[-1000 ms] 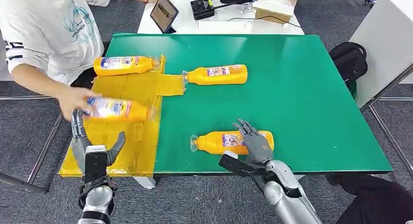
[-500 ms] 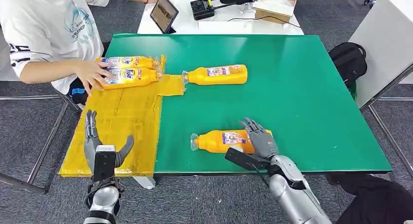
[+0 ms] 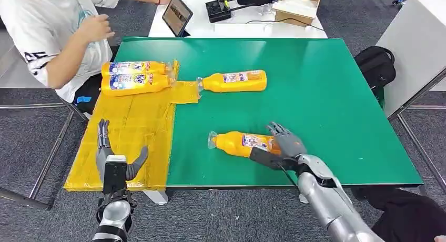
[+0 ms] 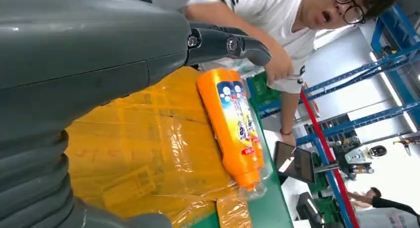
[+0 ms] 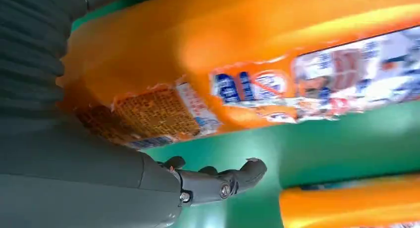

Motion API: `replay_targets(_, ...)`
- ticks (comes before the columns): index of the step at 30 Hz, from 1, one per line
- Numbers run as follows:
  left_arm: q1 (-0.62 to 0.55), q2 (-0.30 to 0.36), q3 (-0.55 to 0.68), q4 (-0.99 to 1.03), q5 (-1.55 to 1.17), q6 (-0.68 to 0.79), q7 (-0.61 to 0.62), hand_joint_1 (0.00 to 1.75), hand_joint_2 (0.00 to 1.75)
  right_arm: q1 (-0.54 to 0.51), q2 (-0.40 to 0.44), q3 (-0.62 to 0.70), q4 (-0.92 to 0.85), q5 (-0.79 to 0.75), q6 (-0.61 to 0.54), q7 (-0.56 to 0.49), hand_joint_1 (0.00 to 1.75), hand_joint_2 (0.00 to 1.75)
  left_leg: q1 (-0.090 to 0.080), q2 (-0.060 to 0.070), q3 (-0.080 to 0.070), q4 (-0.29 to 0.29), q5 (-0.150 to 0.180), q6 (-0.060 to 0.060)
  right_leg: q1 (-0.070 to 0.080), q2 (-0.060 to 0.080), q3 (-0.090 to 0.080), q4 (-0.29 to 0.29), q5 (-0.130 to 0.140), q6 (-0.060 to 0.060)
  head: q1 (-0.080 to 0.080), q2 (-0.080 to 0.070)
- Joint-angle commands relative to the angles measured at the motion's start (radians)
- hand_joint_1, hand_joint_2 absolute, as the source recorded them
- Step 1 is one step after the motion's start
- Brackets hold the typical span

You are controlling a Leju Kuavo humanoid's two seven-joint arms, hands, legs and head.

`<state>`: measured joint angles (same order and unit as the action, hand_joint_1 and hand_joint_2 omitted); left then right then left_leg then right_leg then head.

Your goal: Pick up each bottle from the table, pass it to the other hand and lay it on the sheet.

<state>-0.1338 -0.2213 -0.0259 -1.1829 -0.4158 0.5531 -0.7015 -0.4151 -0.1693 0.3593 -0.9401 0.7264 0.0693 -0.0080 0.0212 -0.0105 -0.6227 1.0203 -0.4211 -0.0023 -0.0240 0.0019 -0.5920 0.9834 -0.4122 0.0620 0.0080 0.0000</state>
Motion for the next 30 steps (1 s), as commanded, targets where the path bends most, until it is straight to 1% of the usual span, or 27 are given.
replay_targets(1, -0.058, 0.012, -0.029, 0.102, 0.018, -0.001, 0.003, 0.00, 1.75, -0.067, -0.031, 0.090, 0.211, -0.039, 0.063, -0.025, 0.03, 1.75, 0.000, -0.001, 0.003, -0.001, 0.000, 0.001, 0.001, -0.001, 0.003, -0.001, 0.000, -0.002, 0.000, 0.000)
replay_targets(2, -0.065, 0.014, -0.040, 0.112, 0.025, 0.000, 0.003, 0.00, 1.75, -0.076, -0.029, 0.099, 0.231, -0.057, 0.066, -0.033, 1.33, 1.75, 0.000, -0.001, 0.004, -0.002, 0.000, 0.001, 0.001, -0.002, 0.004, -0.002, 0.000, -0.003, 0.000, 0.000)
replay_targets(3, -0.069, 0.012, -0.041, 0.119, 0.028, -0.001, 0.003, 0.00, 1.75, -0.078, -0.028, 0.106, 0.241, -0.057, 0.065, -0.034, 1.62, 1.75, 0.001, 0.000, 0.004, -0.001, 0.000, 0.001, 0.001, -0.001, 0.004, -0.002, 0.000, -0.003, 0.000, 0.000)
replay_targets(5, -0.080, 0.012, -0.056, 0.137, 0.039, -0.003, 0.003, 0.00, 1.75, -0.088, -0.014, 0.112, 0.283, -0.089, 0.069, -0.047, 1.69, 1.75, 0.000, 0.001, 0.005, -0.002, 0.000, 0.001, 0.001, -0.001, 0.005, -0.002, 0.000, -0.003, 0.000, 0.000)
replay_targets(7, -0.084, 0.010, -0.061, 0.147, 0.043, 0.001, 0.003, 0.00, 1.75, -0.089, -0.006, 0.120, 0.304, -0.099, 0.060, -0.052, 1.69, 1.75, 0.001, 0.001, 0.005, -0.001, 0.000, 0.000, 0.001, 0.001, 0.004, -0.001, 0.000, -0.002, 0.000, 0.000)
replay_targets(10, -0.084, 0.010, -0.061, 0.147, 0.043, 0.001, 0.003, 0.00, 1.75, -0.089, -0.006, 0.120, 0.304, -0.099, 0.060, -0.052, 1.68, 1.75, 0.001, 0.002, 0.006, -0.001, 0.000, 0.000, 0.001, 0.003, 0.004, -0.002, 0.002, -0.004, 0.000, 0.000)
replay_targets(13, -0.087, 0.010, -0.068, 0.153, 0.055, 0.003, 0.003, 0.00, 1.75, -0.072, 0.020, 0.101, 0.311, -0.134, 0.011, -0.056, 1.75, 1.75, 0.001, 0.005, 0.008, -0.003, 0.000, 0.001, 0.002, 0.003, 0.006, -0.003, 0.003, -0.006, 0.000, 0.000)
replay_targets(15, -0.085, 0.007, -0.070, 0.152, 0.053, 0.001, 0.003, 0.00, 1.75, -0.053, 0.044, 0.078, 0.299, -0.146, -0.038, -0.059, 1.75, 1.75, 0.001, 0.004, 0.008, -0.002, 0.000, 0.000, 0.002, 0.004, 0.006, -0.002, 0.002, -0.004, 0.000, 0.000)
replay_targets(17, -0.082, 0.005, -0.071, 0.150, 0.052, -0.001, 0.003, 0.00, 1.75, -0.040, 0.058, 0.068, 0.285, -0.147, -0.068, -0.060, 1.75, 1.75, 0.001, 0.004, 0.009, -0.003, 0.000, 0.000, 0.002, 0.003, 0.007, -0.004, 0.003, -0.005, 0.000, 0.000)
replay_targets(22, -0.080, 0.005, -0.070, 0.149, 0.051, -0.001, 0.003, 0.00, 1.75, -0.036, 0.063, 0.057, 0.277, -0.154, -0.082, -0.063, 1.75, 1.75, 0.001, 0.006, 0.009, -0.002, -0.001, 0.000, 0.002, 0.007, 0.006, -0.002, 0.003, -0.004, 0.000, 0.000)
replay_targets(24, -0.076, 0.002, -0.066, 0.142, 0.051, -0.004, 0.003, 0.00, 1.75, -0.016, 0.077, 0.029, 0.247, -0.163, -0.121, -0.073, 1.75, 1.75, 0.001, 0.006, 0.010, -0.003, -0.001, 0.000, 0.002, 0.006, 0.007, -0.003, 0.003, -0.006, 0.000, 0.000)
replay_targets(25, -0.072, 0.001, -0.063, 0.137, 0.050, -0.006, 0.003, 0.00, 1.75, -0.002, 0.087, 0.015, 0.223, -0.164, -0.142, -0.077, 1.75, 1.75, 0.001, 0.007, 0.009, -0.002, -0.001, 0.000, 0.002, 0.008, 0.006, -0.002, 0.003, -0.004, 0.000, 0.000)
replay_targets(27, -0.062, -0.004, -0.059, 0.124, 0.048, -0.017, 0.003, 0.00, 1.75, 0.043, 0.110, -0.038, 0.134, -0.174, -0.225, -0.120, 1.75, 1.75, 0.002, 0.006, 0.010, -0.003, 0.000, 0.000, 0.002, 0.006, 0.007, -0.004, 0.003, -0.006, 0.000, 0.000)
replay_targets(28, -0.056, -0.008, -0.056, 0.113, 0.050, -0.031, 0.004, 0.00, 1.75, 0.069, 0.130, -0.074, 0.078, -0.182, -0.271, -0.156, 1.75, 1.75, 0.002, 0.006, 0.010, -0.003, 0.000, 0.000, 0.003, 0.006, 0.007, -0.004, 0.003, -0.006, 0.000, 0.000)
replay_targets(29, -0.047, -0.012, -0.057, 0.096, 0.050, -0.046, 0.004, 0.00, 1.75, 0.108, 0.157, -0.116, -0.017, -0.188, -0.338, -0.204, 1.75, 1.75, 0.002, 0.007, 0.010, -0.002, -0.001, 0.000, 0.002, 0.008, 0.006, -0.003, 0.003, -0.005, 0.000, 0.000)
replay_targets(30, -0.039, -0.018, -0.059, 0.080, 0.053, -0.058, 0.006, 0.00, 1.75, 0.138, 0.178, -0.144, -0.095, -0.188, -0.376, -0.218, 1.75, 1.75, 0.002, 0.008, 0.009, -0.001, -0.001, 0.000, 0.002, 0.009, 0.005, -0.001, 0.003, -0.004, 0.000, 0.000)
